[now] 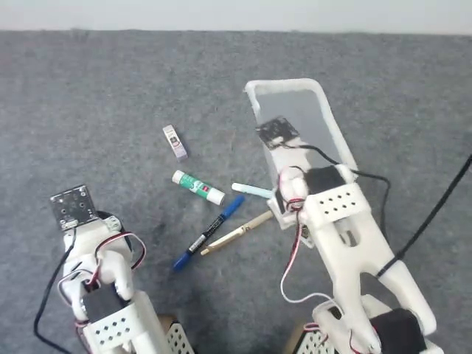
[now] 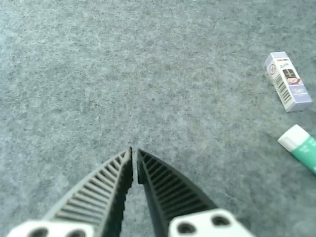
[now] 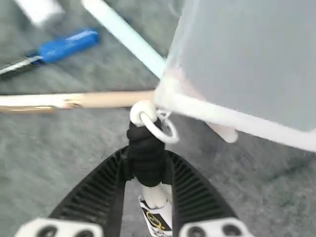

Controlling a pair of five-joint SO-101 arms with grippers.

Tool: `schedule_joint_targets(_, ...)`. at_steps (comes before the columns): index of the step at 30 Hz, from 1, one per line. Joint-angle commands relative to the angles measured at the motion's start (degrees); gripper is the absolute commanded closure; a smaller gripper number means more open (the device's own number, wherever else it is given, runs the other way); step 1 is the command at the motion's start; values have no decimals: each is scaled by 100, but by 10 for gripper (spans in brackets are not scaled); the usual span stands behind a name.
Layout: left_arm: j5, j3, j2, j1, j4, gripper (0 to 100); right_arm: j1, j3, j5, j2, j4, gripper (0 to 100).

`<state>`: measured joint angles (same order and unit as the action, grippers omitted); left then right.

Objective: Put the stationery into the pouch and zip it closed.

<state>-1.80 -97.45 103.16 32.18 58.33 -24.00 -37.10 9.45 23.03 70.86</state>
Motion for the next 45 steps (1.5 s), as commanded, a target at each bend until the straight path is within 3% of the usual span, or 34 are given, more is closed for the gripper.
schedule_joint_targets(1, 44, 92, 35, 18, -44, 988, -374, 765, -211, 145, 330, 992)
schedule_joint_targets(12, 44, 92, 35, 18, -35, 988, -1095, 1644, -202, 400, 1024, 992)
schedule_joint_targets(40, 26, 127, 35, -123, -53, 985, -1103, -1978, -158, 5675, -664, 992)
schedule_joint_targets(45, -9, 127, 35, -413, -18, 875, -1095, -2409, -185, 6141, -919, 992)
